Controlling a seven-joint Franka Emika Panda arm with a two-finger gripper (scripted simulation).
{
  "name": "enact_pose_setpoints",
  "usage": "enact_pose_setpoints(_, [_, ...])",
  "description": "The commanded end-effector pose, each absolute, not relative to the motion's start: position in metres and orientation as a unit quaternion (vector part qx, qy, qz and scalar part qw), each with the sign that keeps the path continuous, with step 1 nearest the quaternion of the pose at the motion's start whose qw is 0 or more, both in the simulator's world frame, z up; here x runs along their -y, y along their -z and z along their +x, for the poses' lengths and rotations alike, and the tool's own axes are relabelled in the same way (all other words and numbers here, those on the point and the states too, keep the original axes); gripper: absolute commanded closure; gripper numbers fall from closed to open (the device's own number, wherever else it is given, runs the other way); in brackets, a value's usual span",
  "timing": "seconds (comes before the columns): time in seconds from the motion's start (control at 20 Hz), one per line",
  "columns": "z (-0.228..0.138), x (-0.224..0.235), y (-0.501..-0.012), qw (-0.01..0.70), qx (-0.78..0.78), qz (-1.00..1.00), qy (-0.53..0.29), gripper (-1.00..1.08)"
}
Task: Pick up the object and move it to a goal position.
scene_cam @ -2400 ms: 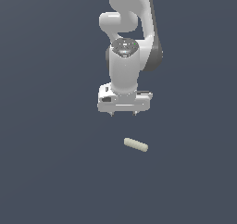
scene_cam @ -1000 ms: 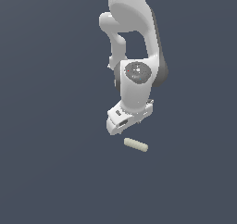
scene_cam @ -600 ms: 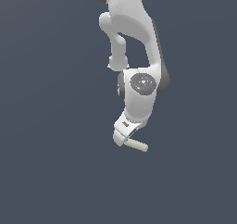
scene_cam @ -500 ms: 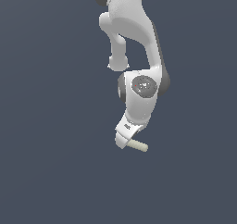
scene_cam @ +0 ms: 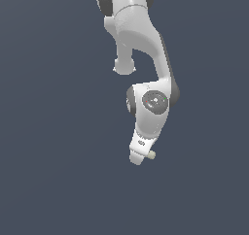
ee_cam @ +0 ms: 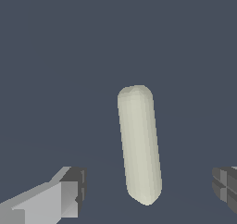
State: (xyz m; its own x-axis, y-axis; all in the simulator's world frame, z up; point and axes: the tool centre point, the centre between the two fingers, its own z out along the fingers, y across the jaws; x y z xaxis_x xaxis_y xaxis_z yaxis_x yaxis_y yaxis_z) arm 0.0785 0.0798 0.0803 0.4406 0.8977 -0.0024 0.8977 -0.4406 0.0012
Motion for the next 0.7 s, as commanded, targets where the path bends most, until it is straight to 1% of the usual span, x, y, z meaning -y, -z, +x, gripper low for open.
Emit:
enact_pose_setpoints(0.0, [0.0809,-0.0820,-0.0761,0.001,-0.547,0.837,0.000,-0.92])
enact_pose_setpoints(0.65, [0.0836,-0.0850,-0.0664,0.000,-0.572,0.821,0.000,-0.92])
